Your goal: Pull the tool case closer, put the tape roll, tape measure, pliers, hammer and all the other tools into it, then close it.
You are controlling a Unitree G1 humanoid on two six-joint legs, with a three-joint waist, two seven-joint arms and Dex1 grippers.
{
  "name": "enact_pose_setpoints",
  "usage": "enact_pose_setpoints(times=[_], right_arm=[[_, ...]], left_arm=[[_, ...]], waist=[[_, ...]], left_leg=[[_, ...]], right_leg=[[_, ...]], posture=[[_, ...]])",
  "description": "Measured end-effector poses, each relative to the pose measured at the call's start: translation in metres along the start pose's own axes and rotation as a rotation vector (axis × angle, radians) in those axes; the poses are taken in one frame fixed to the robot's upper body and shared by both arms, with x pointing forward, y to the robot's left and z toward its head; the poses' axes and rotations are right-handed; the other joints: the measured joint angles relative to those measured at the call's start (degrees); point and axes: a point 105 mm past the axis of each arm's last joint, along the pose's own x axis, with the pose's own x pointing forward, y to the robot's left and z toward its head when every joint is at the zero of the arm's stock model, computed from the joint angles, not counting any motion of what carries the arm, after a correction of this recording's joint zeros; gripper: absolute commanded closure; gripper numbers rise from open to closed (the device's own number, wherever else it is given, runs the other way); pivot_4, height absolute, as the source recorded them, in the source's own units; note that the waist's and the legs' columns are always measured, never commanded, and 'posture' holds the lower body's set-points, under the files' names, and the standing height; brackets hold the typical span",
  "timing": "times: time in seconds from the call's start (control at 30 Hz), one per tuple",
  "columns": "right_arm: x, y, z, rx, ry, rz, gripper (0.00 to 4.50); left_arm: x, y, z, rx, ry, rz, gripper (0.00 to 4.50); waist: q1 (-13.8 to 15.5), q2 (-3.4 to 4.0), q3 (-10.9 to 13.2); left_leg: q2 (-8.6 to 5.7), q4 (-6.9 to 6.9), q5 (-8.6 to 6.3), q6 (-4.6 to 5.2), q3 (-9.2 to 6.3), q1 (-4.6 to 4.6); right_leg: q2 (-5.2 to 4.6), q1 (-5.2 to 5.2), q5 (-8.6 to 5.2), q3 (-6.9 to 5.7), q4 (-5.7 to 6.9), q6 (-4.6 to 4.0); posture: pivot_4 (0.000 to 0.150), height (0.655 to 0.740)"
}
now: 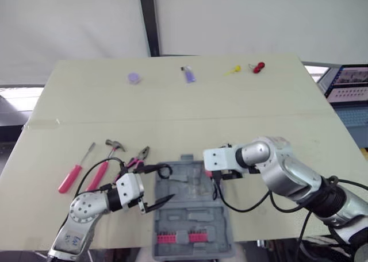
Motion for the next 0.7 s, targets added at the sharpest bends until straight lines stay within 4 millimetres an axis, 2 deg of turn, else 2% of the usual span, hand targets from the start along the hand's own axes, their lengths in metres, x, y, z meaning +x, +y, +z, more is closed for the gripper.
enact_pose_setpoints(times=[0.7], right_arm=[[0.0098, 0.0066, 0.0046, -0.033, -0.019, 0.028, 1.57]], left_arm=[[0.0033, -0.0003, 0.0019, 0.005, -0.010, -0.009, 0.00]], waist=[[-0.11, 0.00, 0.00]], left_leg=[[0.00, -0.05, 0.00, 0.00, 0.00, 0.01]], right_leg=[[0.00, 0.00, 0.00, 0.00, -0.02, 0.00]], posture=[[0.150, 0.7400]])
